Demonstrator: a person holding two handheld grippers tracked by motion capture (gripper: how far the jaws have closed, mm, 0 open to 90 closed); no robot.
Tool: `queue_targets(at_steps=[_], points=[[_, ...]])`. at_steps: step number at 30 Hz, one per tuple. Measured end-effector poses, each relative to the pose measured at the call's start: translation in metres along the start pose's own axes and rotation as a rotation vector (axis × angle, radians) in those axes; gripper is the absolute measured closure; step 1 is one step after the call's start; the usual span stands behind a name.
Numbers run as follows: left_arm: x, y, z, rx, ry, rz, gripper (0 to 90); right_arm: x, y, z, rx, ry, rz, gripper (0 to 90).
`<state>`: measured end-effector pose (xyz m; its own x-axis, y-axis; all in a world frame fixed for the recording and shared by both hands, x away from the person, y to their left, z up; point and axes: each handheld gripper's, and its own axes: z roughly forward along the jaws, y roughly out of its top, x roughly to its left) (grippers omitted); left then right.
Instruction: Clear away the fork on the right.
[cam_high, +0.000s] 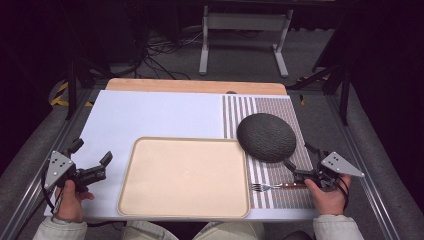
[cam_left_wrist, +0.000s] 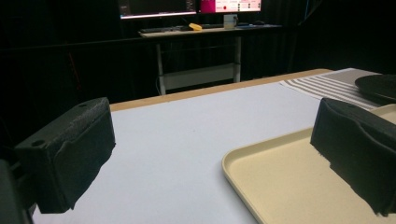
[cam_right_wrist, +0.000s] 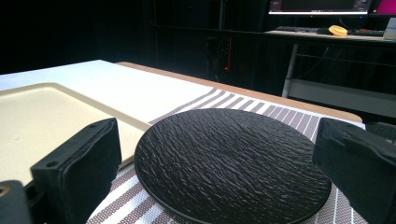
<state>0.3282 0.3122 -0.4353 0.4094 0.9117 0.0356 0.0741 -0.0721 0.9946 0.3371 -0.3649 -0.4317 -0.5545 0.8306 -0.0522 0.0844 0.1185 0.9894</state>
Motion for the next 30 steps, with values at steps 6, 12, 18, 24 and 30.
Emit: queue_targets(at_steps=[6, 12, 18, 24, 30], points=[[0.0, 0.001, 0.0, -0.005, 0.005, -0.008, 0.4, -0.001, 0.0, 0.0, -0.001, -0.001, 0.001, 1.9], [0.001, 0.001, -0.001, -0.001, 0.006, -0.01, 0.4, -0.002, 0.001, -0.001, -0.009, 0.0, 0.014, 1.9], [0.001, 0.001, -0.001, 0.007, 0.007, -0.011, 0.4, -0.003, 0.007, 0.001, -0.006, 0.029, 0.022, 0.7], [0.0, 0.002, -0.001, 0.01, 0.005, -0.009, 0.4, -0.004, 0.029, 0.009, 0.033, 0.073, -0.008, 1.1], [0.001, 0.002, -0.002, 0.011, 0.007, -0.012, 0.4, -0.004, 0.04, 0.014, 0.077, 0.099, -0.028, 1.2]])
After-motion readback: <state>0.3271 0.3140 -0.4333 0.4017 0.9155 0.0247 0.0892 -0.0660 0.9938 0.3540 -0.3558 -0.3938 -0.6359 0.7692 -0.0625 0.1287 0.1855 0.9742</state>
